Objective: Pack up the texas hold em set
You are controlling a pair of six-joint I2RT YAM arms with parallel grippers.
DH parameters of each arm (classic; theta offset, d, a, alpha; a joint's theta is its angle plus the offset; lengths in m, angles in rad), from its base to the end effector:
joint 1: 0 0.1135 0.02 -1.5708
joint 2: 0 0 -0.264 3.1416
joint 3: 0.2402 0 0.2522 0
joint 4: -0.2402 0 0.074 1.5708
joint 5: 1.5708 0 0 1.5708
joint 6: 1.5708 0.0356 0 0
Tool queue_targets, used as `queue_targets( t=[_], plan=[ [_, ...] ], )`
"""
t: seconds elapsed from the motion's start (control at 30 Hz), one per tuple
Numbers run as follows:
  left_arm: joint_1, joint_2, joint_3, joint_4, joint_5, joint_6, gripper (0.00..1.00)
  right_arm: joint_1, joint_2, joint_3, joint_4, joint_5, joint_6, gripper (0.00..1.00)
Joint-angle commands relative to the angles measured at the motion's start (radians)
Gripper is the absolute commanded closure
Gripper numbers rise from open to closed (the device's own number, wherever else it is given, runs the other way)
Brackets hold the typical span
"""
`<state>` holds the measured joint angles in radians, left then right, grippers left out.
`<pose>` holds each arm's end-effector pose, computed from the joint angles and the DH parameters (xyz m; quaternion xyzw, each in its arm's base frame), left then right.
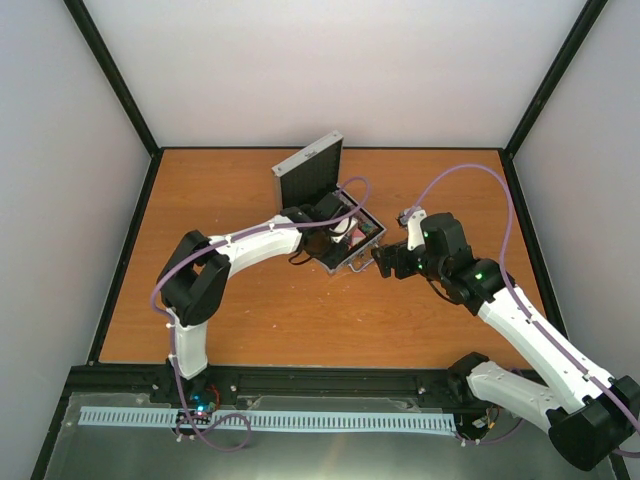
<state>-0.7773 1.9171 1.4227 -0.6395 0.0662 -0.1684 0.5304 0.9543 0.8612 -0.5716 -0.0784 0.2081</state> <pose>0.2835 -0.2823 0.1992 0.2993 0.9287 -0.1274 0.1781 0.1737 0.1051 0.2983 -0.1611 0.8840 0.1907 0.3952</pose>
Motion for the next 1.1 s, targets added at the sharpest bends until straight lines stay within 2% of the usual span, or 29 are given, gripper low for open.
queue_targets(
  t=[0.0,0.2,0.73,1.07],
  plan=[
    [-0.005,0.013,0.010,0.022,-0.045,0.049,0.99,-0.007,-0.021,-0.008,0.014,0.019,0.013,0.06],
    [-0.005,0.011,0.000,0.028,-0.090,0.087,0.99,-0.007,-0.030,-0.009,0.012,0.023,0.016,0.06],
    [-0.005,0.016,-0.008,0.034,-0.100,0.205,0.99,-0.007,-0.033,-0.010,0.013,0.017,0.016,0.06],
    [-0.005,0.019,-0.071,0.068,-0.155,0.231,0.99,-0.007,-0.032,-0.010,0.014,0.014,0.011,0.06]
  ],
)
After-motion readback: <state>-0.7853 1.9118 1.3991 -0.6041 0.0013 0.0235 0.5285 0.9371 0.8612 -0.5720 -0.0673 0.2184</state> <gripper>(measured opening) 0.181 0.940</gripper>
